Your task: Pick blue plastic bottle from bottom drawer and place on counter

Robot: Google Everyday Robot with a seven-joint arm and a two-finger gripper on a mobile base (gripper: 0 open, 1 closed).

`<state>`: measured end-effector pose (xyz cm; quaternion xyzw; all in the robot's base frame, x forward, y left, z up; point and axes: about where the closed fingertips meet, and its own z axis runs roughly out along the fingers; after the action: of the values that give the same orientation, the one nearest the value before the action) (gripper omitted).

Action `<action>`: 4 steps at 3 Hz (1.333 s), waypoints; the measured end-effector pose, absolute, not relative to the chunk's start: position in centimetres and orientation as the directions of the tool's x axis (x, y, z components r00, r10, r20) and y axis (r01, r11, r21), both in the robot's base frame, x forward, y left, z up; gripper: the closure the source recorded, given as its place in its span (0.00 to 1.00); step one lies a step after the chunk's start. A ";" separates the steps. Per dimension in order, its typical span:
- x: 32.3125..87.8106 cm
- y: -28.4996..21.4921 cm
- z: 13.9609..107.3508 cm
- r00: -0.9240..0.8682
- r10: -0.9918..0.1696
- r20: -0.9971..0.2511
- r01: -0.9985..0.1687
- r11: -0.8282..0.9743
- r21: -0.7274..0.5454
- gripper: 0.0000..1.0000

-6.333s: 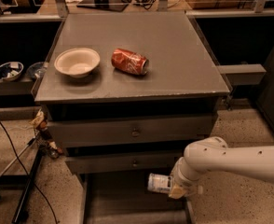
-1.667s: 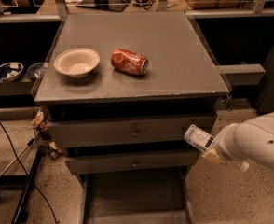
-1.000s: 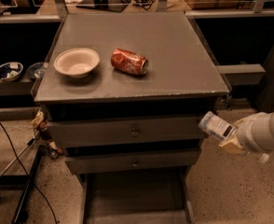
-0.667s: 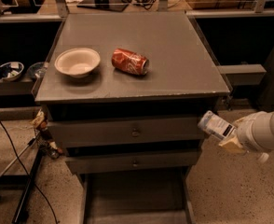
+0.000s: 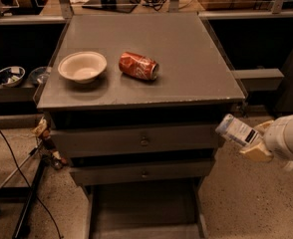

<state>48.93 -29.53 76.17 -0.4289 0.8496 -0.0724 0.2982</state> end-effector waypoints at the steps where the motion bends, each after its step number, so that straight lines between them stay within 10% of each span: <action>1: 47.7 -29.2 78.8 -0.375 -0.786 -0.492 -0.737 0.574 -0.356 1.00; 4: 49.7 -27.9 82.4 -0.309 -0.809 -0.500 -0.759 0.527 -0.383 1.00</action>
Offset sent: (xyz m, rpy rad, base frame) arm -0.0090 0.0018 0.0197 0.0493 -0.0077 0.0604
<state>49.71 -27.94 82.36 -0.4850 0.8081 -0.0377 0.3322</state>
